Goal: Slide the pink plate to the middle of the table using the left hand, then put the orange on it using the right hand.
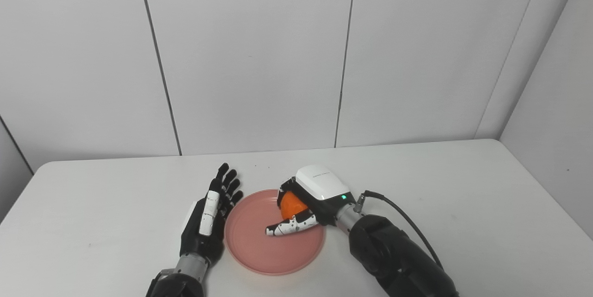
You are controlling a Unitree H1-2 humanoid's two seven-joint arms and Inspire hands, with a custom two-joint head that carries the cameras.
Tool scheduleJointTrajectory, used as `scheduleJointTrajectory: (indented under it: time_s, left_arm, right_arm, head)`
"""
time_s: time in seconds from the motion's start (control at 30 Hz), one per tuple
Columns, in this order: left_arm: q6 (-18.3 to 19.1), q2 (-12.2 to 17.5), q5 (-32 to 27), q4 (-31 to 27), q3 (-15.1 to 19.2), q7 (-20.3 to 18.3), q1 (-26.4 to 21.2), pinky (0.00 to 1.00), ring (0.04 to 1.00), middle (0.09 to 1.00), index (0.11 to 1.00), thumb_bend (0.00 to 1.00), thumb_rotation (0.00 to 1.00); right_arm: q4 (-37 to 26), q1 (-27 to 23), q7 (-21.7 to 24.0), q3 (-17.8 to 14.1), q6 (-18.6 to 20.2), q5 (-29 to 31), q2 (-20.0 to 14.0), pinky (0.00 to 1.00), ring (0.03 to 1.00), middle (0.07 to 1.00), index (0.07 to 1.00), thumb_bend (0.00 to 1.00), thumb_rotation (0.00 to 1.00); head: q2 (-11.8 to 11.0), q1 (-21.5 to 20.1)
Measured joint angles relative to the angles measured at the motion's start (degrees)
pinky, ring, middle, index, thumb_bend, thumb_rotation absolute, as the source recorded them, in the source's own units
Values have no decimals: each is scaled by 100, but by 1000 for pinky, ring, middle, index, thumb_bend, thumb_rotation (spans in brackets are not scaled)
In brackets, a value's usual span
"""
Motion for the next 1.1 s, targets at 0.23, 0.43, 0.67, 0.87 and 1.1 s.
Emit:
scheduleJointTrajectory:
  time_s: [0.23, 0.43, 0.67, 0.87, 1.1]
  left_arm:
    - [18, -8, 11, -28, -30, 15, 14, 968, 990, 1000, 1000, 952, 802]
    - [54, -21, 27, -66, -102, 111, 23, 932, 978, 1000, 1000, 976, 809]
    - [108, -50, 148, -194, -209, 224, 91, 910, 975, 1000, 1000, 974, 819]
    - [109, -71, 147, -187, -225, 225, 91, 898, 967, 1000, 1000, 951, 827]
    - [108, -90, 147, -166, -226, 227, 80, 916, 970, 1000, 1000, 963, 823]
  right_arm:
    - [140, -5, -73, 65, -42, 18, -24, 227, 294, 369, 473, 485, 609]
    - [166, -5, -96, 102, -68, 26, -62, 217, 283, 361, 461, 486, 592]
    - [175, 18, -168, 131, -283, 39, -137, 229, 298, 374, 464, 480, 545]
    - [175, 34, -169, 121, -295, 163, -150, 235, 304, 376, 461, 482, 580]
    - [62, 55, -136, 132, -298, 165, -190, 237, 307, 383, 481, 480, 614]
  head:
    - [26, 79]
    - [61, 228]
    - [114, 501]
    - [114, 475]
    - [88, 518]
